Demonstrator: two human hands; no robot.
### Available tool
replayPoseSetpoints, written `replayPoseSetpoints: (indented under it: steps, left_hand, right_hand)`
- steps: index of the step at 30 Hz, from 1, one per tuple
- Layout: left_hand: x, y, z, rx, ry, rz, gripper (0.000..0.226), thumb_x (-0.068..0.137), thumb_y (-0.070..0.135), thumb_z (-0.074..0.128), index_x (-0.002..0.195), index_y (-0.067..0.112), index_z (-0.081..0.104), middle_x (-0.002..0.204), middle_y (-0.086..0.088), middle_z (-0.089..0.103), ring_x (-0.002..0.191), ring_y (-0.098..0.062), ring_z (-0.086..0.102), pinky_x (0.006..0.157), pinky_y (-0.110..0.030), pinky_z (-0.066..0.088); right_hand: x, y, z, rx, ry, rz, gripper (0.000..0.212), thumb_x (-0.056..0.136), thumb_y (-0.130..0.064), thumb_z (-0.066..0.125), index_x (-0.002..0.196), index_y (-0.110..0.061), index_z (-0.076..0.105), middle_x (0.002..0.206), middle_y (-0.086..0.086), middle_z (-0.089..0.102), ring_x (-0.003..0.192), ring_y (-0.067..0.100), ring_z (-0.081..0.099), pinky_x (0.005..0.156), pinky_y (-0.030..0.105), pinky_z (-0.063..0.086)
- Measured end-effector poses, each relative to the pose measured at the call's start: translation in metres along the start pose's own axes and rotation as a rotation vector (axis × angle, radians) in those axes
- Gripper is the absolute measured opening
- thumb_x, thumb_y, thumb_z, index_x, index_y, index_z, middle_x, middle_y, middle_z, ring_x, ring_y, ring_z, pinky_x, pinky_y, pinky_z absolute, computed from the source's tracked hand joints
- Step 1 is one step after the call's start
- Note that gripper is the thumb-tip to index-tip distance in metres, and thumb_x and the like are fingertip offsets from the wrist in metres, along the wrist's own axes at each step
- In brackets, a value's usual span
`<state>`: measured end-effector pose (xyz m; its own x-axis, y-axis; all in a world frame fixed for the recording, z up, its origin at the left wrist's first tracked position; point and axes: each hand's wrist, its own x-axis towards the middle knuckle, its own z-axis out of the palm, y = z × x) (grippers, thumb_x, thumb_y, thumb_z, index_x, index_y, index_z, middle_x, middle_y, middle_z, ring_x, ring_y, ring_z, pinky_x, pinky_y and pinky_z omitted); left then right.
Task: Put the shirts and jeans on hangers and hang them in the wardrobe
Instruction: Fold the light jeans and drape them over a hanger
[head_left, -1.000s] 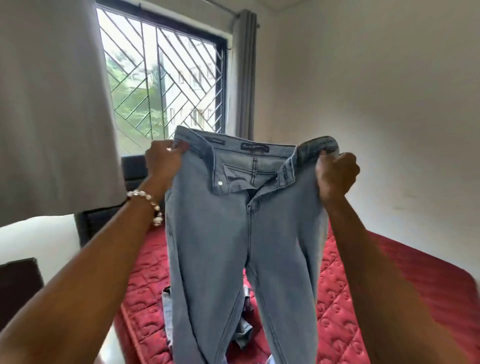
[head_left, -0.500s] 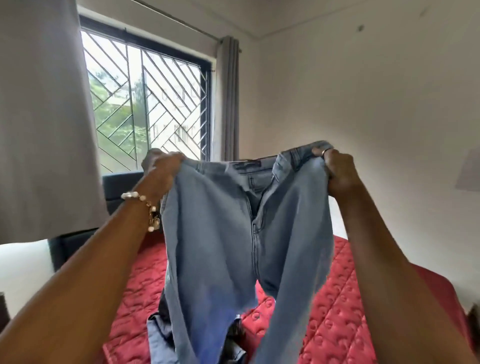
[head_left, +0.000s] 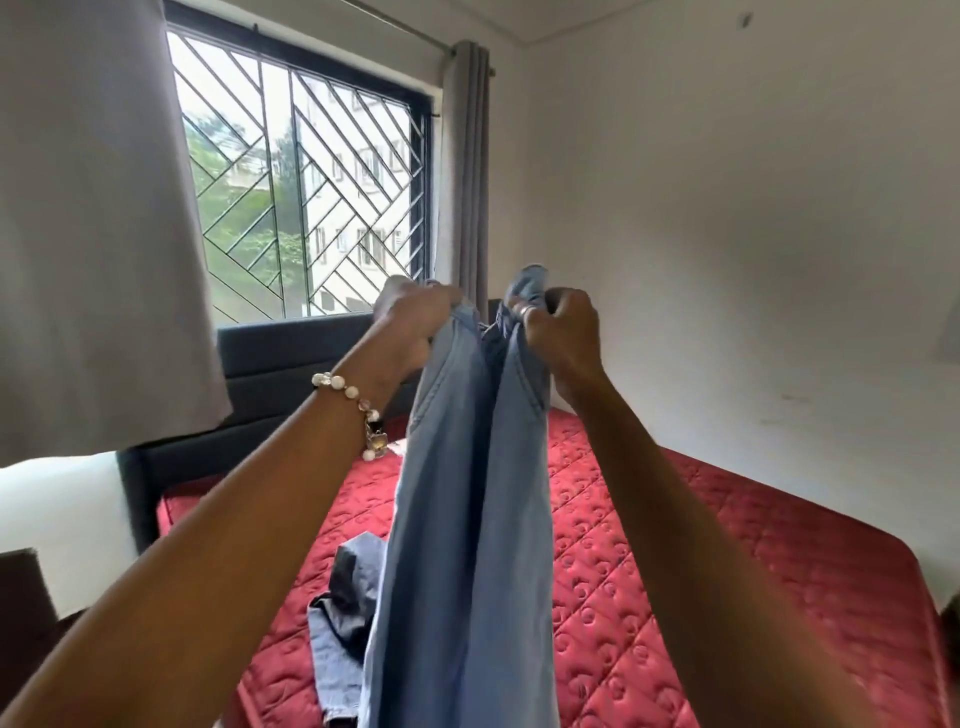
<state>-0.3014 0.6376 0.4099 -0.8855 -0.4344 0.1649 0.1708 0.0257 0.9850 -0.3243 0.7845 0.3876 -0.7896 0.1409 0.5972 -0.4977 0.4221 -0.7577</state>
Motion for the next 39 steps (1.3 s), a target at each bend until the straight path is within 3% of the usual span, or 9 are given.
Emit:
replayPoseSetpoints:
  steps: [4,9,12,15,17,20,28,33,39]
  left_hand:
    - [-0.011,0.003,0.02,0.044,-0.022,0.084,0.026,0.08,0.021,0.076,0.091,0.001,0.064,0.076,-0.009,0.066,0.05,-0.012,0.061,0.043,-0.019,0.049]
    - [-0.027,0.009,0.02,0.031,-0.231,0.074,0.014,0.092,0.007,0.058,0.087,-0.006,0.06,0.065,-0.014,0.062,0.039,-0.014,0.055,0.041,-0.023,0.044]
    - [-0.023,0.003,0.018,0.201,-0.281,0.313,0.003,0.079,0.002,0.072,0.08,0.002,0.07,0.08,-0.015,0.07,0.071,-0.026,0.071,0.068,-0.035,0.059]
    - [-0.019,0.004,0.015,0.545,-0.1,0.735,0.045,0.065,0.027,0.085,0.105,0.02,0.066,0.111,-0.001,0.058,0.102,-0.012,0.054,0.09,-0.026,0.044]
    - [-0.014,0.009,0.014,0.593,-0.298,0.909,0.079,0.069,0.028,0.082,0.136,0.023,0.042,0.129,0.002,0.042,0.119,-0.004,0.035,0.099,-0.023,0.03]
    - [-0.01,0.014,0.02,0.538,-0.607,0.869,0.05,0.081,0.009,0.071,0.126,0.011,0.05,0.113,0.005,0.06,0.099,0.009,0.054,0.089,-0.008,0.042]
    - [0.0,0.001,0.05,0.725,0.07,1.109,0.018,0.084,0.02,0.067,0.1,0.013,0.07,0.086,-0.006,0.071,0.077,-0.016,0.061,0.085,-0.027,0.046]
    - [0.002,0.044,0.045,0.635,0.42,1.079,0.028,0.09,0.015,0.058,0.117,0.017,0.065,0.099,-0.005,0.069,0.099,-0.022,0.059,0.084,-0.021,0.031]
    - [0.019,0.077,0.033,0.653,0.545,1.086,0.034,0.084,0.015,0.052,0.116,0.017,0.064,0.107,-0.005,0.068,0.107,-0.023,0.054,0.102,-0.039,0.034]
  right_hand:
    - [-0.014,-0.008,0.007,-0.069,-0.267,-0.18,0.02,0.096,-0.03,0.055,0.097,-0.01,0.057,0.077,-0.009,0.052,0.073,0.012,0.051,0.062,0.023,0.039]
    - [-0.02,0.003,-0.008,-0.058,-0.401,-0.22,0.043,0.078,-0.035,0.078,0.098,-0.016,0.045,0.1,0.003,0.053,0.088,0.017,0.055,0.074,0.025,0.048]
    - [-0.019,0.008,-0.017,-0.145,-0.46,-0.272,0.058,0.074,-0.021,0.082,0.114,-0.011,0.041,0.114,0.008,0.051,0.099,0.022,0.055,0.077,0.025,0.047]
    - [-0.012,0.015,-0.028,-0.085,-0.385,-0.269,0.043,0.077,-0.002,0.067,0.114,-0.003,0.045,0.108,0.013,0.061,0.093,0.035,0.061,0.076,0.043,0.054]
    - [-0.008,0.02,-0.033,-0.019,-0.35,-0.33,0.039,0.071,-0.003,0.06,0.109,-0.004,0.049,0.102,0.016,0.063,0.091,0.037,0.062,0.077,0.052,0.054]
    - [-0.004,0.022,-0.042,0.108,-0.31,-0.38,0.037,0.073,-0.003,0.068,0.106,-0.007,0.054,0.098,0.006,0.064,0.084,0.024,0.062,0.073,0.043,0.055]
    - [-0.022,0.074,-0.06,0.64,-0.403,-0.021,0.054,0.065,-0.007,0.08,0.109,-0.022,0.051,0.093,0.0,0.062,0.086,0.018,0.061,0.07,0.034,0.054]
    - [-0.057,0.119,-0.059,0.396,-0.671,0.135,0.039,0.072,0.003,0.077,0.106,-0.011,0.064,0.095,-0.005,0.072,0.091,0.019,0.067,0.08,0.044,0.058]
    - [-0.056,0.12,-0.047,-0.35,0.327,-0.191,0.016,0.093,-0.006,0.047,0.108,-0.005,0.053,0.093,0.018,0.063,0.073,0.04,0.061,0.06,0.036,0.041]
